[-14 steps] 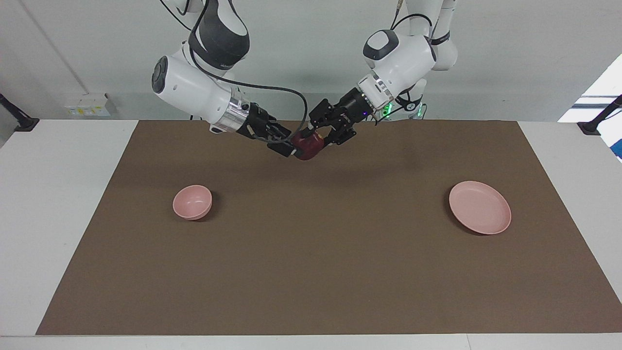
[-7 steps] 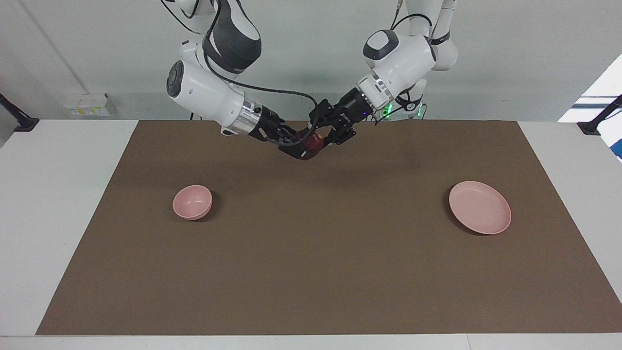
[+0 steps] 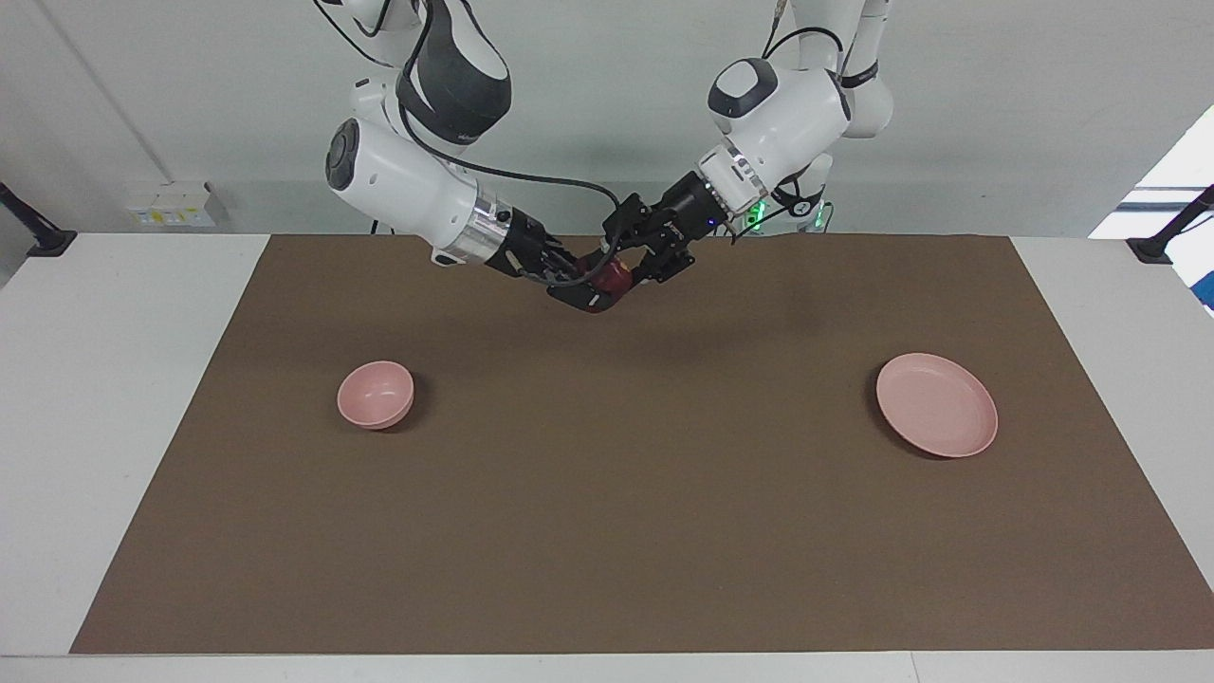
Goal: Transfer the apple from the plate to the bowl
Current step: 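Grasp the apple with the right gripper and open the left gripper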
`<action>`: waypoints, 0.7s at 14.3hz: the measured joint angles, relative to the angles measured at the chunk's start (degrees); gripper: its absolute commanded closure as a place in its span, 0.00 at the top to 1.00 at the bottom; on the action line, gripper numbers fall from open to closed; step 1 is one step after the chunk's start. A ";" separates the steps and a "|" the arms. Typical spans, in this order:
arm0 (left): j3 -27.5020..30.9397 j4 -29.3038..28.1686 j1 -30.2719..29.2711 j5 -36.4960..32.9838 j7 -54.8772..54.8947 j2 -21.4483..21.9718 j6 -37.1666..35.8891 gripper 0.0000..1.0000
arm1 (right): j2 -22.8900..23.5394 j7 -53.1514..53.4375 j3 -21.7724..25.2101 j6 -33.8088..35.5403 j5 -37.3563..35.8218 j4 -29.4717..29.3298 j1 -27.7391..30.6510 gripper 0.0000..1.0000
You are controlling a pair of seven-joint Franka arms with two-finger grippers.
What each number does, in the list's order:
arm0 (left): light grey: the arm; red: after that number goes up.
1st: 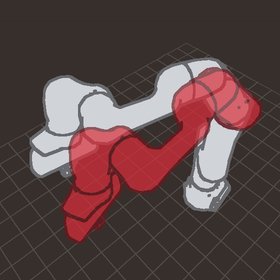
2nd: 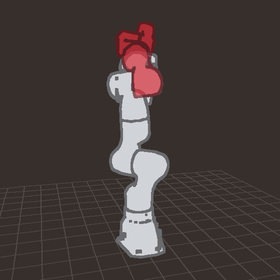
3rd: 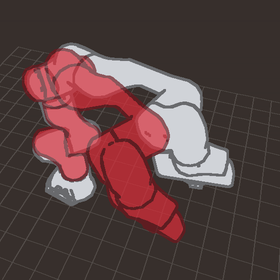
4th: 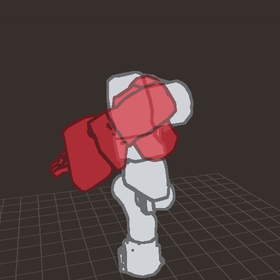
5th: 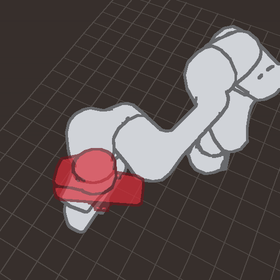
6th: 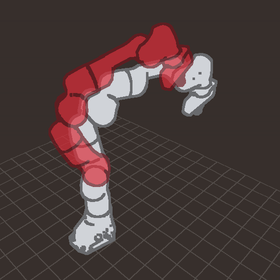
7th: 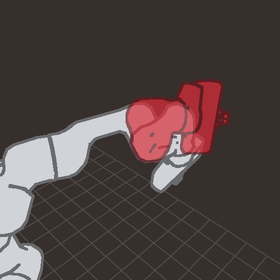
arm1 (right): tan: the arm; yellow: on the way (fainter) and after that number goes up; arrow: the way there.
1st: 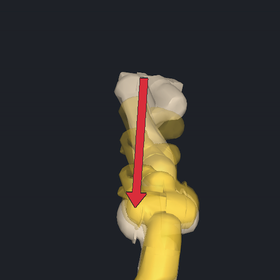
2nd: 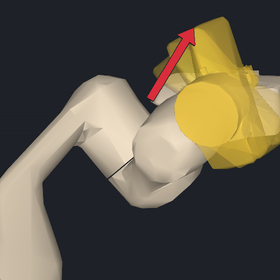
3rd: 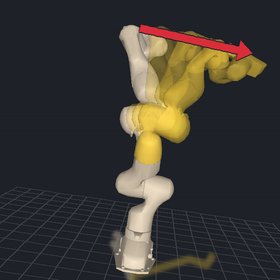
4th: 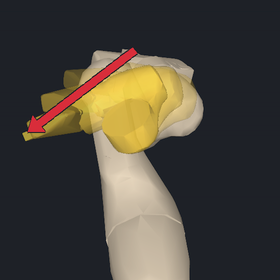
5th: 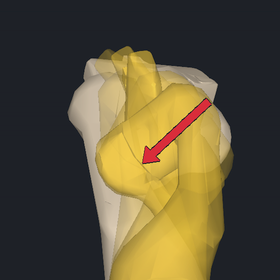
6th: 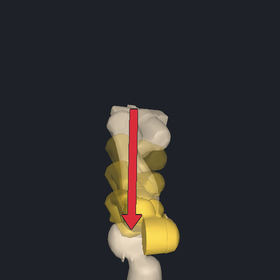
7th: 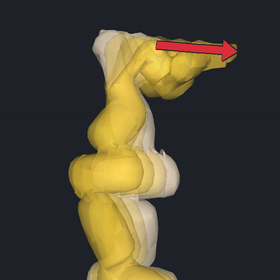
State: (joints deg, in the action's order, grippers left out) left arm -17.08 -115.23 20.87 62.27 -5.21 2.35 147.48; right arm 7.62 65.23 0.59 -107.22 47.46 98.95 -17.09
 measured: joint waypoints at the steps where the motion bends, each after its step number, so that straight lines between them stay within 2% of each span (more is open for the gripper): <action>1: 0.00 0.00 0.00 0.00 0.00 0.00 0.00 0.57 | 0.00 0.00 0.00 0.00 0.00 0.00 0.00 0.00; 2: 0.00 0.00 0.00 0.00 0.00 0.00 0.00 0.69 | 0.00 0.00 0.00 0.00 0.00 -0.01 0.00 0.00; 3: 0.00 0.00 0.00 0.00 0.00 0.00 0.00 0.76 | 0.00 0.00 0.00 0.00 0.00 -0.01 0.00 0.00; 4: 0.00 0.00 0.00 0.00 0.00 0.00 0.01 0.94 | 0.00 0.00 0.00 0.00 0.01 -0.01 0.01 0.00; 5: 0.00 0.03 0.00 0.00 0.00 0.01 0.02 1.00 | 0.01 0.00 -0.01 0.00 0.02 -0.01 0.02 0.00; 10: 0.17 0.18 -0.05 -1.77 0.07 0.08 0.02 1.00 | 0.02 -0.17 0.63 0.07 0.00 -0.47 0.90 0.00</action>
State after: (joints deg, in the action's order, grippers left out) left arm -16.91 -115.04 20.82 60.50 -5.14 2.43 147.50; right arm 7.64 65.06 1.22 -107.15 47.46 98.47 -16.19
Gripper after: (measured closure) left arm 0.004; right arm 0.207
